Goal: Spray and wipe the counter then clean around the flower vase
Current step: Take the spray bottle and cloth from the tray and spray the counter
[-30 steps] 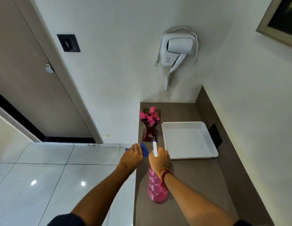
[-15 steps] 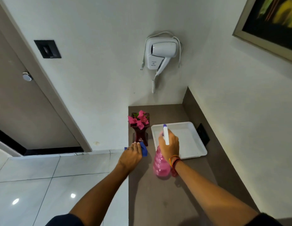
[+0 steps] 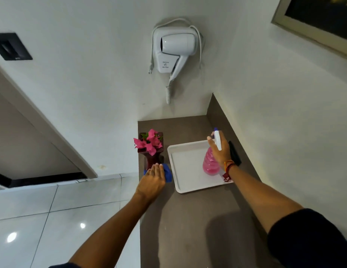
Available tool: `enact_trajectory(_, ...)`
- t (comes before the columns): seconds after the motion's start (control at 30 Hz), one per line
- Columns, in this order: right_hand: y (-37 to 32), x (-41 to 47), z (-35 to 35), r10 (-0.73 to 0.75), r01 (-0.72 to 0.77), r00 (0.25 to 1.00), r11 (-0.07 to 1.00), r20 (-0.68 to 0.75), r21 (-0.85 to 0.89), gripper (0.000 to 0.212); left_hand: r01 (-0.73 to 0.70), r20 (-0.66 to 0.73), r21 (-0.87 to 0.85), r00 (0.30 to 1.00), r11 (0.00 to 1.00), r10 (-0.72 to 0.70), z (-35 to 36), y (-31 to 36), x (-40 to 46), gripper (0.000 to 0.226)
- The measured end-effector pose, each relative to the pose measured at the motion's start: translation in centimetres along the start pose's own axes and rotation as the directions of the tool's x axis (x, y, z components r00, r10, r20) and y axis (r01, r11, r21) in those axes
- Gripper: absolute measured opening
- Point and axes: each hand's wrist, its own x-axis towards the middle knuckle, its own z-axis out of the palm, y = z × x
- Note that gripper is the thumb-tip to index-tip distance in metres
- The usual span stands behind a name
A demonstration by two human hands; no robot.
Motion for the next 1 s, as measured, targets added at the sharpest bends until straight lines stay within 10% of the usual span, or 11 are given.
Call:
enact_trajectory(0.43,4.9,-5.3,-0.3,0.254,-0.254,0.965,0.967,-0.065,0.008,0.063,0.115,0.06,-0.227,0.993,0.967,-0.104,2.9,0.0,0.5,0.051)
enact_trajectory(0.5,5.7,-9.0,0.7,0.234,-0.265,0.959,0.94,-0.16,-0.217,0.059,0.292,0.106,-0.517,0.955,0.805,-0.278,2.9,-0.3,0.1,0.041)
enact_trajectory(0.6,4.9,-11.8,3.5,0.184,-0.166,0.982,0.935,0.031,-0.315,0.039,0.453,0.332,-0.858,0.849,0.243,-0.412,2.7,-1.0,-0.4,0.02)
enact_trajectory(0.73,0.2,-6.6,8.1,0.029,0.131,0.925,0.911,0.38,-0.39,0.058,0.449,0.555,-0.828,0.743,-0.336,-0.374,3.2,-1.7,-1.2,0.025)
enact_trajectory(0.83,-3.6,-1.4,10.5,0.01,0.241,0.834,0.892,0.551,-0.382,0.095,0.476,0.632,-0.749,0.723,-0.461,-0.28,3.2,-1.6,-1.3,0.048)
enact_trajectory(1.0,-6.5,3.4,12.5,0.084,0.488,0.649,0.717,0.756,-0.498,0.096,0.432,0.539,-0.831,0.782,-0.351,-0.313,2.9,-1.6,-0.6,0.043)
